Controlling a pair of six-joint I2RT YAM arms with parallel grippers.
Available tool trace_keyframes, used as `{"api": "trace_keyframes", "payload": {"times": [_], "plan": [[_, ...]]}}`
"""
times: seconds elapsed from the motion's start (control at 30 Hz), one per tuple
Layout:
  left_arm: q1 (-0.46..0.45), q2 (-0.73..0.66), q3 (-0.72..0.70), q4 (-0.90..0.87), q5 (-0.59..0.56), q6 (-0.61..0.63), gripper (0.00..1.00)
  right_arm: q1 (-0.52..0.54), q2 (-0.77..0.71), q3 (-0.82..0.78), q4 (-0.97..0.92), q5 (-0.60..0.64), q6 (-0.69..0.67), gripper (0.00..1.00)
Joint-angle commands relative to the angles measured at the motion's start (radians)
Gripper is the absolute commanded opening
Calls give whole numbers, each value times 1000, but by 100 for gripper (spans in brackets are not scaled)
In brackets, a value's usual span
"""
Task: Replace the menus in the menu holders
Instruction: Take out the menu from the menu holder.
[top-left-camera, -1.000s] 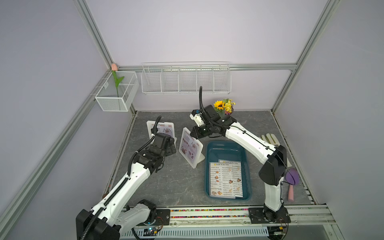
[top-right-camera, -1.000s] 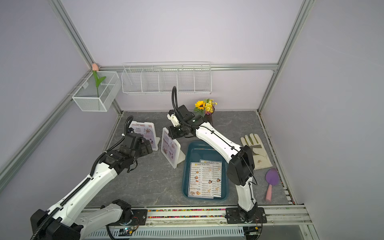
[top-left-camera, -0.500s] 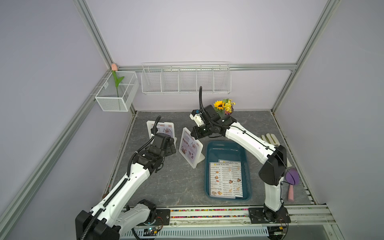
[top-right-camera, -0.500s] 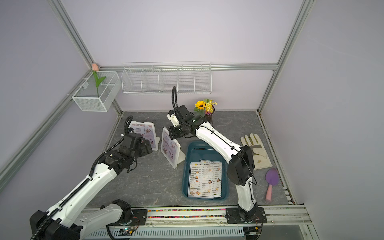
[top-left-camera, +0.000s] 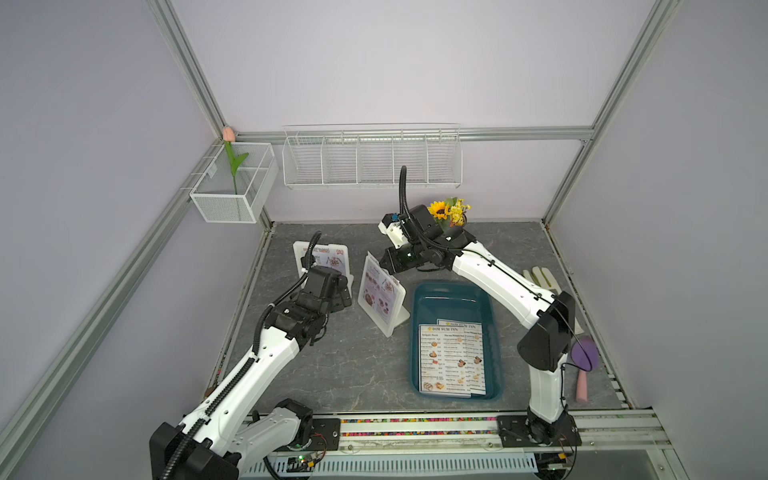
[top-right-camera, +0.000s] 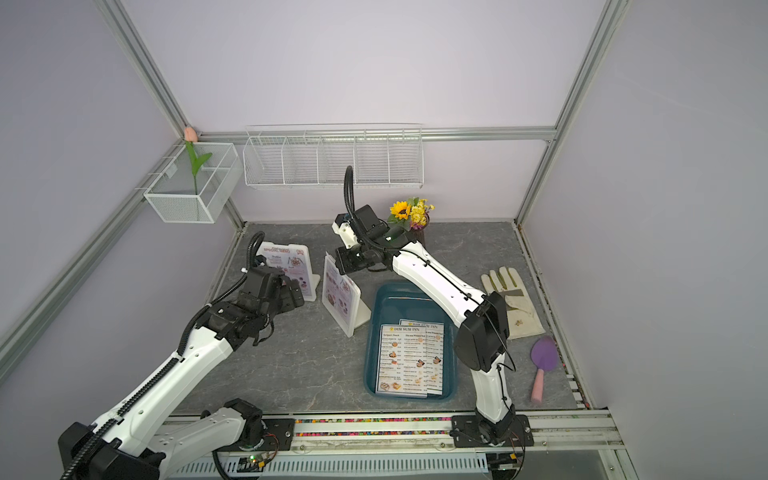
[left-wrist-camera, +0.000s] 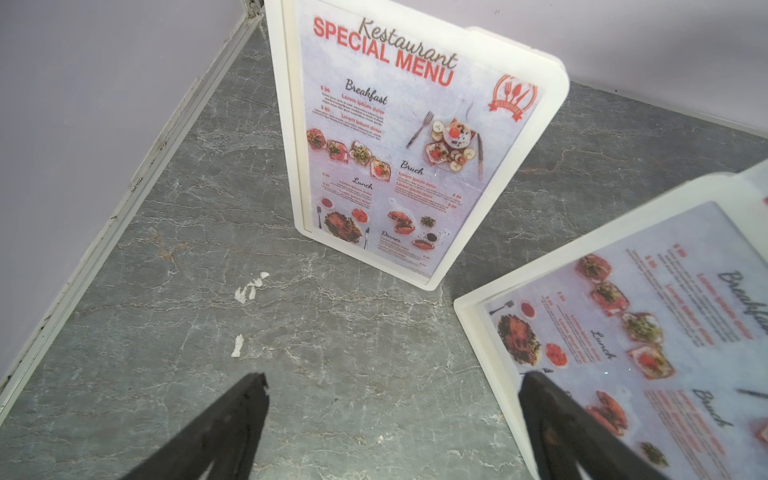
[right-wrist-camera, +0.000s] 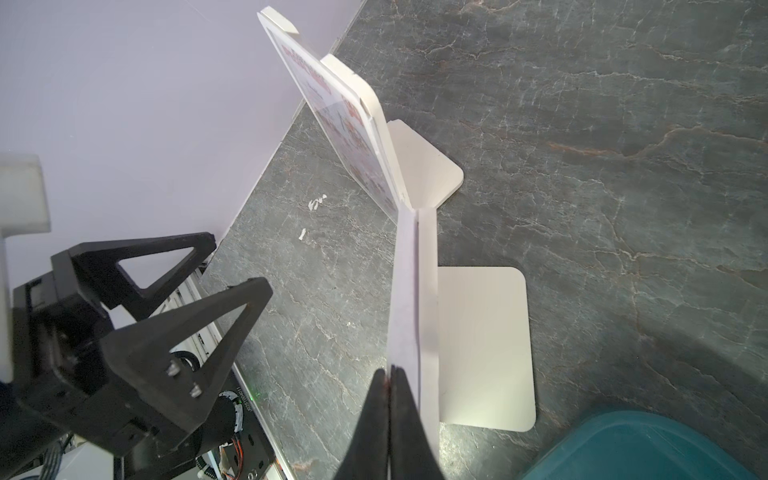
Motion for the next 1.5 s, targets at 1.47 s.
{"api": "trace_keyframes", "payload": {"times": [1.47], "plan": [[171, 51, 343, -140, -69, 116, 98, 45, -235, 228, 114, -280, 1, 7]]}}
